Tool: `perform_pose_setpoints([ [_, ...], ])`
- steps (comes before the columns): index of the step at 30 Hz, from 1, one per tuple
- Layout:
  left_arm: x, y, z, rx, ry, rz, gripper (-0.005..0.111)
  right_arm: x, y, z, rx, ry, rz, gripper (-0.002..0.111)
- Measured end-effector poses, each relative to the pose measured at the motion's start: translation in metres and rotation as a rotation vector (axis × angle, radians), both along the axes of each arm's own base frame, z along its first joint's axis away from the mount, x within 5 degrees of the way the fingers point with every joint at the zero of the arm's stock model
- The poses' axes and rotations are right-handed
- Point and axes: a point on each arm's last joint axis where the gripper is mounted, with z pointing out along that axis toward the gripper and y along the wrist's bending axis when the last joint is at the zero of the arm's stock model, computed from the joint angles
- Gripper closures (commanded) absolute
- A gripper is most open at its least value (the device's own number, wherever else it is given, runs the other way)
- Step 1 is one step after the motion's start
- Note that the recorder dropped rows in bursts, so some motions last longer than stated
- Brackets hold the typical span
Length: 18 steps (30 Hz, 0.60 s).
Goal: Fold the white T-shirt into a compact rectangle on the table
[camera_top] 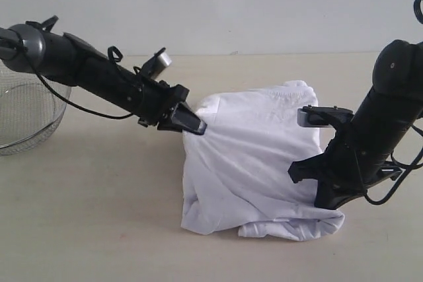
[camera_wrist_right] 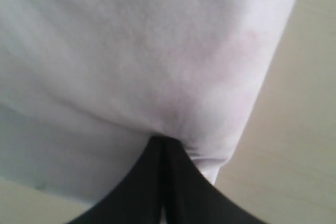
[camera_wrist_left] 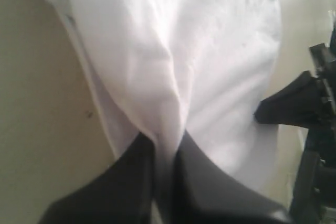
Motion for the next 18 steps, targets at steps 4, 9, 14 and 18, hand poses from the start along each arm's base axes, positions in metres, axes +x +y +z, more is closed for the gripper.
perform_pose_setpoints([
  [4, 0.003, 0.003, 0.032, -0.021, -0.093, 0.014, 0.102, 0.001, 0.001, -0.001, 0.005, -0.005, -0.007, 0.108],
  [9, 0.011, 0.011, 0.048, 0.010, -0.179, 0.101, 0.102, 0.001, 0.001, 0.000, 0.013, -0.010, -0.002, 0.108],
  [14, 0.013, 0.013, 0.042, 0.011, -0.161, 0.108, 0.096, 0.001, 0.001, 0.000, 0.013, -0.013, 0.002, 0.108],
  [18, 0.008, 0.006, 0.032, -0.016, -0.107, 0.072, 0.064, 0.001, 0.001, 0.000, 0.013, -0.014, 0.005, 0.108],
])
